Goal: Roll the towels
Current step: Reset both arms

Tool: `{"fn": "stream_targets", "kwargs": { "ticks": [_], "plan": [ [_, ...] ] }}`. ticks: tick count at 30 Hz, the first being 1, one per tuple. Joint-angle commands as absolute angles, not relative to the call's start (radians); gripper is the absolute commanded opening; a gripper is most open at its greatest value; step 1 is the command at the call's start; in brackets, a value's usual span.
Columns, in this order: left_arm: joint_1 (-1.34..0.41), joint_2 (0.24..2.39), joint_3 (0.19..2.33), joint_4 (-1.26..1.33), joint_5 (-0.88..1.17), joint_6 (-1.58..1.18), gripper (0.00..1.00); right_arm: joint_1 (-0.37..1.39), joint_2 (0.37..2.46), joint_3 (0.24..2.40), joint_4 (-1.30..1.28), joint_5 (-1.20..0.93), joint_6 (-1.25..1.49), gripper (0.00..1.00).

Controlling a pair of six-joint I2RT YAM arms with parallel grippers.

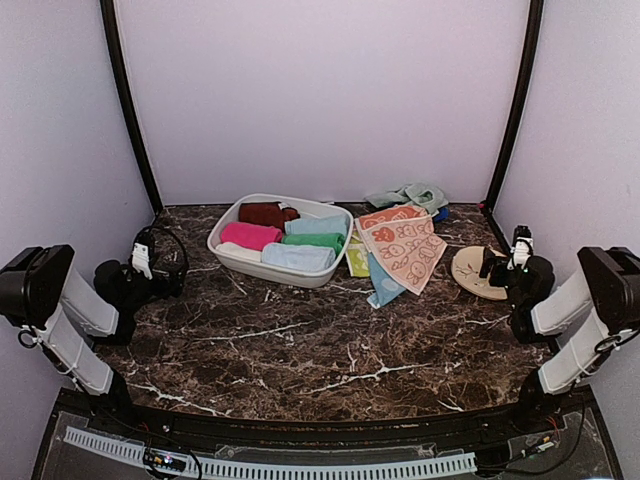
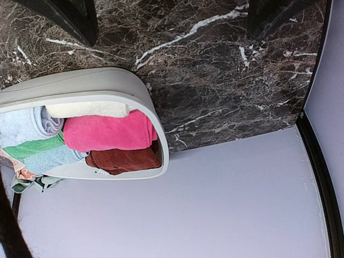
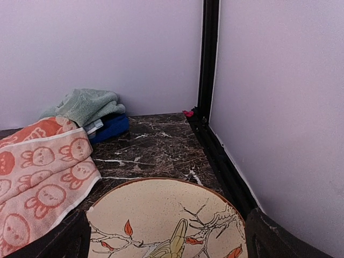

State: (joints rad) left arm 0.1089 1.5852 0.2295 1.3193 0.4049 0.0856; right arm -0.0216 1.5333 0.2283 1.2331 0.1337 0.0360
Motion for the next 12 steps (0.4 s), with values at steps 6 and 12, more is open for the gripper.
{"fn": "stream_targets", "kwargs": {
  "ticks": [6,12],
  "plan": [
    [0.114,1.577,0.236,1.339,0.421,0.092,0.99,-0.03,1.534,0.237,1.266,0.086,0.049,1.0],
    [0.113,1.577,0.236,1.34,0.421,0.092,0.99,-0.031,1.534,0.238,1.266,0.086,0.048,1.0]
  ]
}}
